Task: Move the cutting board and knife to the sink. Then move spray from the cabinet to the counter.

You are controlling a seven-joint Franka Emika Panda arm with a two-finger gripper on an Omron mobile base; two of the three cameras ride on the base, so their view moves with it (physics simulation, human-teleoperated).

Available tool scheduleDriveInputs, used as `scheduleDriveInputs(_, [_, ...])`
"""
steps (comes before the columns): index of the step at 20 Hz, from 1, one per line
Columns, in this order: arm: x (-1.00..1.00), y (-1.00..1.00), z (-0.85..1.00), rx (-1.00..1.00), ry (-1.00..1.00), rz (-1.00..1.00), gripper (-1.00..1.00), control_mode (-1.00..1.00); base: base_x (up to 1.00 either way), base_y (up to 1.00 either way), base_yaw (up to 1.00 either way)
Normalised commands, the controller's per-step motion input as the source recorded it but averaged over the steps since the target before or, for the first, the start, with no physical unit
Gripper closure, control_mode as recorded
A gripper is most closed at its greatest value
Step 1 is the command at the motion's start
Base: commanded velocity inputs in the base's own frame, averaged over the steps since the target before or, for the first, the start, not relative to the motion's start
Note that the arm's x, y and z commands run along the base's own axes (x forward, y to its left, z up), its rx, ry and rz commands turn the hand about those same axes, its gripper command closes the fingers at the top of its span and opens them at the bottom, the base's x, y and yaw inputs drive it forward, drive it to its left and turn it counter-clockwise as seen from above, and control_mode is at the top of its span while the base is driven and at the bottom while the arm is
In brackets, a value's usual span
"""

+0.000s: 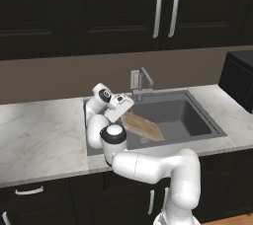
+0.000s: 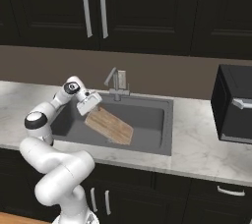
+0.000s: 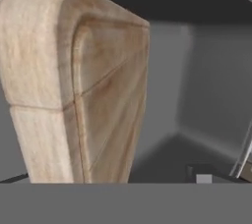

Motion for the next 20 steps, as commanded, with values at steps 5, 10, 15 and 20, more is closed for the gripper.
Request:
scheduleDriveInputs(5, [0.00,0.09,-0.03,0.16,-0.09,0.00,-1.00,-1.00,0.00,0.00,0.00])
scheduleDriveInputs(10, [0.00,0.07,-0.03,0.18,-0.11,0.00,-1.00,-1.00,0.00,0.00,0.00])
scheduleDriveInputs(15, [0.00,0.12,-0.03,0.14,-0.13,0.00,-1.00,-1.00,0.00,0.00,0.00])
scheduleDriveInputs(20, [0.00,0.11,-0.01,0.11,-0.15,0.00,-1.00,-1.00,0.00,0.00,0.00])
